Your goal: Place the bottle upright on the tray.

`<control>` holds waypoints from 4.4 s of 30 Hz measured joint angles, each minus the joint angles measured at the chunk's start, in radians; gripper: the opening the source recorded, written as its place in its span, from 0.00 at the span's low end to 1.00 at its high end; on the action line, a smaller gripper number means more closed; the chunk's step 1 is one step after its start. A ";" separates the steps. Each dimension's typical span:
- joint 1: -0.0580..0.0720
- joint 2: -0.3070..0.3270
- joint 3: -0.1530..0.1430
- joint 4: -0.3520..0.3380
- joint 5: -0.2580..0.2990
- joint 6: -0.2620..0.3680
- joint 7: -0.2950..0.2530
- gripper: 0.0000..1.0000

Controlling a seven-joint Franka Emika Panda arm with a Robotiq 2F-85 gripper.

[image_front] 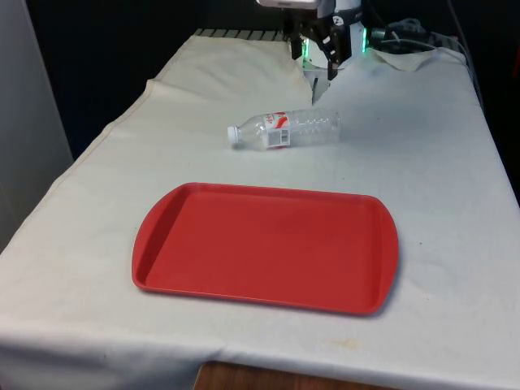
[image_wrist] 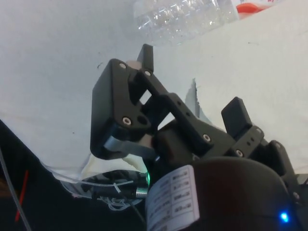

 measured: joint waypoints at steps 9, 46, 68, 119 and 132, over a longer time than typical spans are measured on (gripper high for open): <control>0.002 0.000 0.003 0.001 -0.003 0.026 0.059 1.00; 0.003 0.004 0.003 -0.035 -0.185 0.185 0.372 1.00; 0.002 0.051 0.002 -0.037 -0.183 0.200 0.517 1.00; 0.000 0.000 -0.006 -0.163 -0.157 0.402 0.571 1.00; -0.003 0.000 -0.021 -0.171 -0.157 0.403 0.561 1.00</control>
